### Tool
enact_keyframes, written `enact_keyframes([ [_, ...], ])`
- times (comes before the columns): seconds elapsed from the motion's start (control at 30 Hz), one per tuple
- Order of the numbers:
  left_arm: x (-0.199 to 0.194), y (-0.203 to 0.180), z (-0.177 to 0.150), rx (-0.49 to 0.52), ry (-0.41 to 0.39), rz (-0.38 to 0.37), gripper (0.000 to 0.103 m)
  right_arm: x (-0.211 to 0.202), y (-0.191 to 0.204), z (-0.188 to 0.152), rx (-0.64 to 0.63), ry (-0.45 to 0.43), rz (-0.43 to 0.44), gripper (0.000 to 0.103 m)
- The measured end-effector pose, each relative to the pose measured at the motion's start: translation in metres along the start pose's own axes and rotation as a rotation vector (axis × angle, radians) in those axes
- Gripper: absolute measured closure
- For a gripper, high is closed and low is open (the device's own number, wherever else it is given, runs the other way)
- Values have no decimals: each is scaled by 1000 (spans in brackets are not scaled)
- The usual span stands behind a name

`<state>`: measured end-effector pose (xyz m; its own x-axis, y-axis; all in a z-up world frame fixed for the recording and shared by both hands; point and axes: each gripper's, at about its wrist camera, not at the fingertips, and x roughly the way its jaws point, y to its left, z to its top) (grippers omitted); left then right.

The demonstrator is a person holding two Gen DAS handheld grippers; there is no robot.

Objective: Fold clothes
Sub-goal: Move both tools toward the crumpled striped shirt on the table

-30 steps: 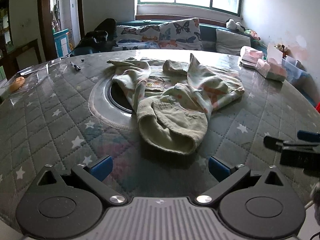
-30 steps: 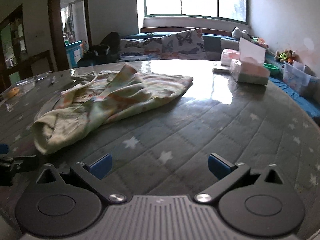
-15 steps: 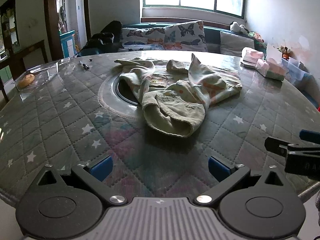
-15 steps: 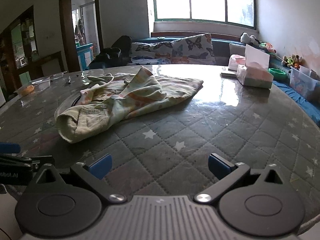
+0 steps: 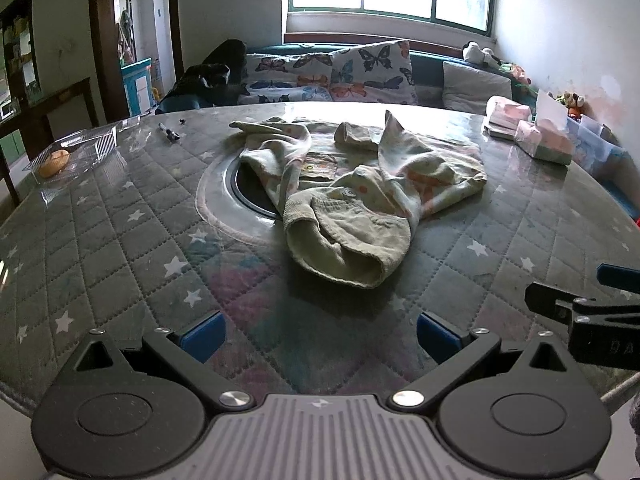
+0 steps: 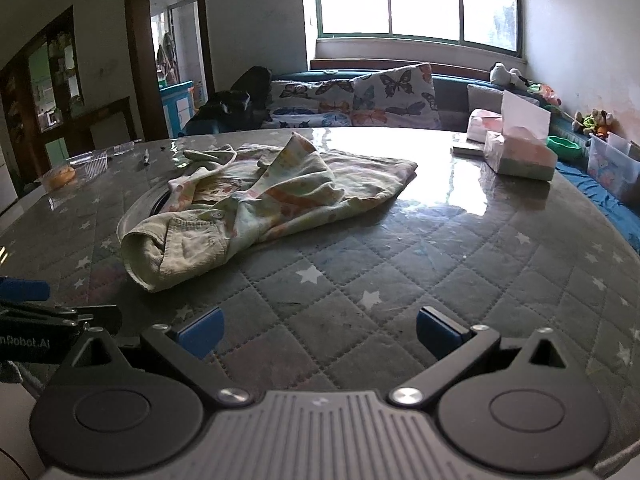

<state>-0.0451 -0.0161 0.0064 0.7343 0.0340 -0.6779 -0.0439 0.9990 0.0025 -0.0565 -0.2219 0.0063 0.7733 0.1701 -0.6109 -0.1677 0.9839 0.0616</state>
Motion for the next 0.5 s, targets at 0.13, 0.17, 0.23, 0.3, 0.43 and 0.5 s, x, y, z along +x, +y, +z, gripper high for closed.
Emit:
enact_keyframes([
  [0.13,5,2,9,-4,8,6,0,7,1,6,-7,14,7,0],
  [0.17,6,3,11,-4,10,8,0,9,2,7,-9,17,7,0],
  [0.23,9,5,17,-4,12,9,0,12,1,11,-8,18,7,0],
  [0.3,12,7,23,-4,13,14,0,17,1,16,-9,21,8,0],
  [0.43,21,12,31,-4,22,15,0,28,4,26,-27,32,4,0],
  [0.5,26,14,35,-5,28,15,0,34,6,29,-34,40,2,0],
])
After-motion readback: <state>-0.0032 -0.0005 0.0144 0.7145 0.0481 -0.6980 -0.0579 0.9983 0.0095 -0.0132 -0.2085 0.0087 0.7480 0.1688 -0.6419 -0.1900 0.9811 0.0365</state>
